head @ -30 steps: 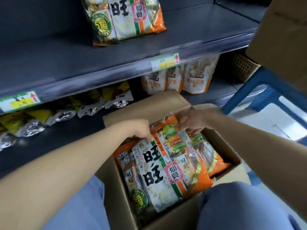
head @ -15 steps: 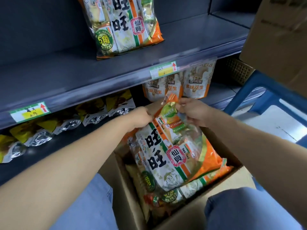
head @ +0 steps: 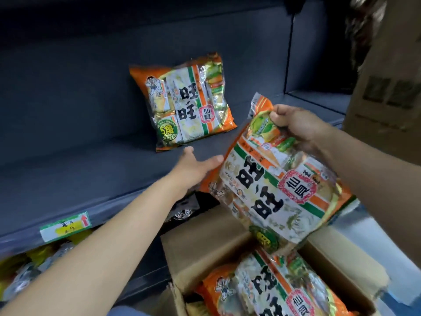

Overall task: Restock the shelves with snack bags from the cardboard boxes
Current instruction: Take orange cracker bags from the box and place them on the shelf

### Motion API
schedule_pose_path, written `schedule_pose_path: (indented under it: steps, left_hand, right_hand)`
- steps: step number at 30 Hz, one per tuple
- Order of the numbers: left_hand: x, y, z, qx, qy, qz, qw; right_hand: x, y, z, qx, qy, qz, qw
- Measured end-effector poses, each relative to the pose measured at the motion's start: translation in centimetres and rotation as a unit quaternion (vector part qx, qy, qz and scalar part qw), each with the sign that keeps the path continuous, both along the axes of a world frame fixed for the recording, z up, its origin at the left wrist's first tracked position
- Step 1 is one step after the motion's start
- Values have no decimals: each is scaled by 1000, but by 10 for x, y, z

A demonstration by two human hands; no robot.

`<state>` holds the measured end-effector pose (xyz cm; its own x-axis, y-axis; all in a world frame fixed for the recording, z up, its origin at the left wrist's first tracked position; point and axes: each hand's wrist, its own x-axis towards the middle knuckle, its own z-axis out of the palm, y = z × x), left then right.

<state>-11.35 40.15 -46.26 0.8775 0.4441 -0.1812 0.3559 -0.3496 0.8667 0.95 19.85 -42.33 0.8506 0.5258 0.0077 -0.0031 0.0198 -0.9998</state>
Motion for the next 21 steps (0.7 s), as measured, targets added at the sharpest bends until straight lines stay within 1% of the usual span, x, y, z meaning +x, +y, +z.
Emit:
schedule_pose_path:
  steps: [3,4,5,7,8,10,12,16,19,21]
  left_hand:
    - [5,10,-3,-97,-23,25,995]
    - [7,12,-2,-143,-45,24,988]
    - [9,15,-1,-204,-71,19,976]
    - [12,24,1,-327,-119,11,937]
    - [13,27,3,-350,-119,9,929]
    - [16,29,11,-326,-92,-13,941]
    - [23,34,23,-305,-89,-2,948]
    - [44,60,49,-281,-182,101,937]
    - [53,75,60,-258,-239,135,926]
    - [58,82,62,-205,-273,145,929]
  right_hand:
    - [5,4,15,33,7,-6,999]
    - [7,6,19,52,8,-17,998]
    - [11,7,21,66,10,-31,997]
    - [15,14,28,96,29,-66,993]
    - [18,19,31,112,50,-84,989]
    - [23,33,36,133,73,-111,982]
    - [28,50,43,121,53,-133,982]
    - [41,78,61,98,-4,-159,982]
    - [48,92,62,14,-36,-168,985]
    - [47,102,50,-51,-77,-152,984]
